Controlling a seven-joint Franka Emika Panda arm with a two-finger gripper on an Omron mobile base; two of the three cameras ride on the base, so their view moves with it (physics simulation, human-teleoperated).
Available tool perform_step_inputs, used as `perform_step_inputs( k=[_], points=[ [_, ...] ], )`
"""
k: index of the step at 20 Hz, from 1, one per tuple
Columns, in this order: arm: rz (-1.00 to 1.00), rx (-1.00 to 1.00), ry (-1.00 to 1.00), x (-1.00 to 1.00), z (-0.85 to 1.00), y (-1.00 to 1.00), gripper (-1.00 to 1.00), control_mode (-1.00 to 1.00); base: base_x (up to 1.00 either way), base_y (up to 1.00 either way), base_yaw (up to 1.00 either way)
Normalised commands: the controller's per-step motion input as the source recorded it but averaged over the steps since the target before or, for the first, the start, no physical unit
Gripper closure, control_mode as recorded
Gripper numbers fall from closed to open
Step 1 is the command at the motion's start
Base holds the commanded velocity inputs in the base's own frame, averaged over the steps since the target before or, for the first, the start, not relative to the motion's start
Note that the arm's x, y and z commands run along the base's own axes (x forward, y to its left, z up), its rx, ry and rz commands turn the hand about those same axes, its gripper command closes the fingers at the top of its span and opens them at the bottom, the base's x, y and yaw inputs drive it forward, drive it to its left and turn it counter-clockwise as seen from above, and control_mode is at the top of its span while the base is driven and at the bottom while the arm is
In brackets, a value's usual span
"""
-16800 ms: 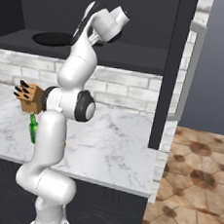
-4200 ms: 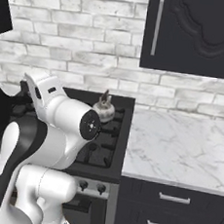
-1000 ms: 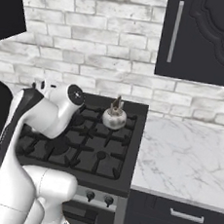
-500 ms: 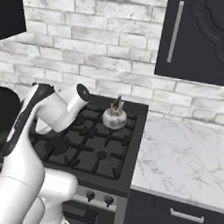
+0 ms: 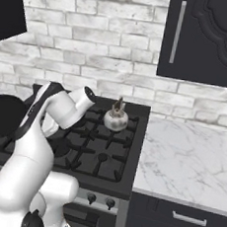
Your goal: Pick the pan from the cabinet and place it on the stove. Then turn on the stove burner for the pan.
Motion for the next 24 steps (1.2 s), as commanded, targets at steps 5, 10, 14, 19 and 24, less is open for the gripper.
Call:
perform_step_inputs(
  k=[5, 10, 14, 19, 24],
  points=[
    [-0.05, -0.04, 0.14, 0.12, -0.32, 0.11, 1.0, -1.0, 0.0, 0.0, 0.0],
    [-0.07, -0.04, 0.06, 0.01, -0.24, 0.17, 1.0, -1.0, 0.0, 0.0, 0.0],
    [-0.09, -0.01, 0.04, 0.08, -0.24, 0.08, 1.0, -1.0, 0.0, 0.0, 0.0],
    [-0.06, -0.02, 0.04, 0.19, -0.3, 0.03, 1.0, -1.0, 0.0, 0.0, 0.0],
    [-0.02, -0.03, 0.03, 0.2, -0.28, 0.02, 1.0, -1.0, 0.0, 0.0, 0.0]
  ],
)
